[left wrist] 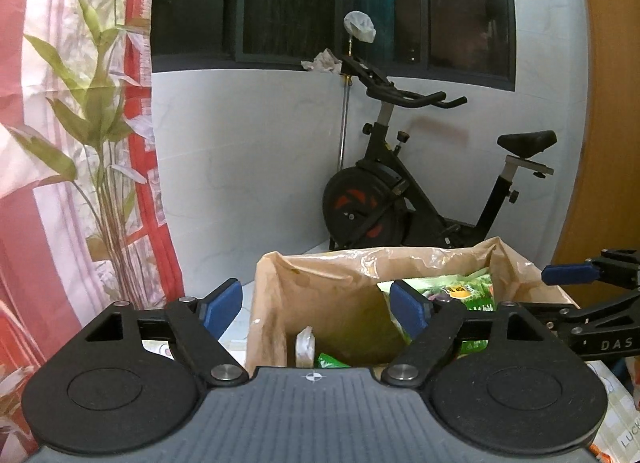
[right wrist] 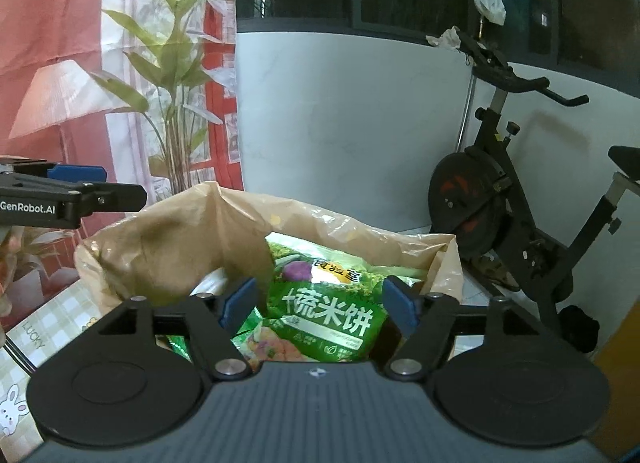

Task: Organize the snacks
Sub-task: 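Move both tools back toward the snacks on the table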

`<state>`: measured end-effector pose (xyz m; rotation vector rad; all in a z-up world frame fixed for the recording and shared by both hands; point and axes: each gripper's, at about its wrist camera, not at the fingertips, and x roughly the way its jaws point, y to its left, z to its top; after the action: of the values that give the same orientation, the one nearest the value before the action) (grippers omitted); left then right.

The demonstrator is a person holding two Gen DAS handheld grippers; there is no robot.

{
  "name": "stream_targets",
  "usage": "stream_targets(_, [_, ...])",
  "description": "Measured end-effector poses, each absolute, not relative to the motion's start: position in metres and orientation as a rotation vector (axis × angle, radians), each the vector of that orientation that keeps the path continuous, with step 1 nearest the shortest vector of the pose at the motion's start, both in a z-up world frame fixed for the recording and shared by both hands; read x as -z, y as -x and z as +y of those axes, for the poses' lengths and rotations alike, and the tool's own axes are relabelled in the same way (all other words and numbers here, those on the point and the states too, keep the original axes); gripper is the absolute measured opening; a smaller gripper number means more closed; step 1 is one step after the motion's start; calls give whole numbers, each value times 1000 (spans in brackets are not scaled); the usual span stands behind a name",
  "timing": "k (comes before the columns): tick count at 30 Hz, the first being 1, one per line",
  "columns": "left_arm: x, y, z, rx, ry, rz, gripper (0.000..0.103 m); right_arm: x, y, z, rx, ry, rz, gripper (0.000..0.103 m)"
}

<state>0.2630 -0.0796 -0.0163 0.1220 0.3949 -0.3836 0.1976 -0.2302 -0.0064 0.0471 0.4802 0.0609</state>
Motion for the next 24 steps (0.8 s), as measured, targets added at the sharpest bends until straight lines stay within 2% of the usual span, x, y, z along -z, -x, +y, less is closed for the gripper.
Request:
stream_targets(10, [17,-228,-35,366,-95,419,87,-2,-161,-212,-86,-53,451,84])
stream_targets(24, [77,-152,12,351,-66,501,87,37,-95,-160,-134,-91,426,84])
